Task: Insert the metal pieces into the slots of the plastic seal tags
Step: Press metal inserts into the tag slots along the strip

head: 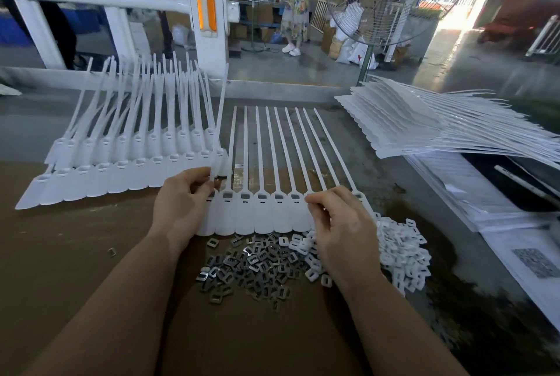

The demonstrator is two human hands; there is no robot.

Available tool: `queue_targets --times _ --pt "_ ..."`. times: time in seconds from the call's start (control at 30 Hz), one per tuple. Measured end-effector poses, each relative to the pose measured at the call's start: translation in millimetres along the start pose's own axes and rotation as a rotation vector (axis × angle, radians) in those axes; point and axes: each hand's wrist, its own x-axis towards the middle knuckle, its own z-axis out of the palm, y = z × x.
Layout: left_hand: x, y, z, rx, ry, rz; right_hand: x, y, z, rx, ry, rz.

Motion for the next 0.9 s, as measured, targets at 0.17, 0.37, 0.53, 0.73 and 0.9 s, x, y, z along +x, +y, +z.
queue_targets --times 0.17,0.37,0.53,0.73,0.9 --pt "-1.2 1.7 0.7 0.001 -0.008 0.014 0.4 -0.5 0.9 -0.036 -0.005 -0.031" --pt "-1.0 2.2 2.1 0.009 -0.006 0.018 0.1 0.7 3.1 -0.082 -0.033 -0.038" --pt "1.1 -0.2 3.4 0.036 0.009 0.02 0.0 -0.1 3.9 -0.086 -0.041 -0.033" --pt "3.3 -2.5 3.6 0.049 0.004 0.022 0.4 -0.8 5.3 -0.1 -0.06 -0.032" --pt "4.9 -1.9 4.9 0.07 0.005 0.026 0.4 -0.3 6.6 -0.103 -0.078 -0.023"
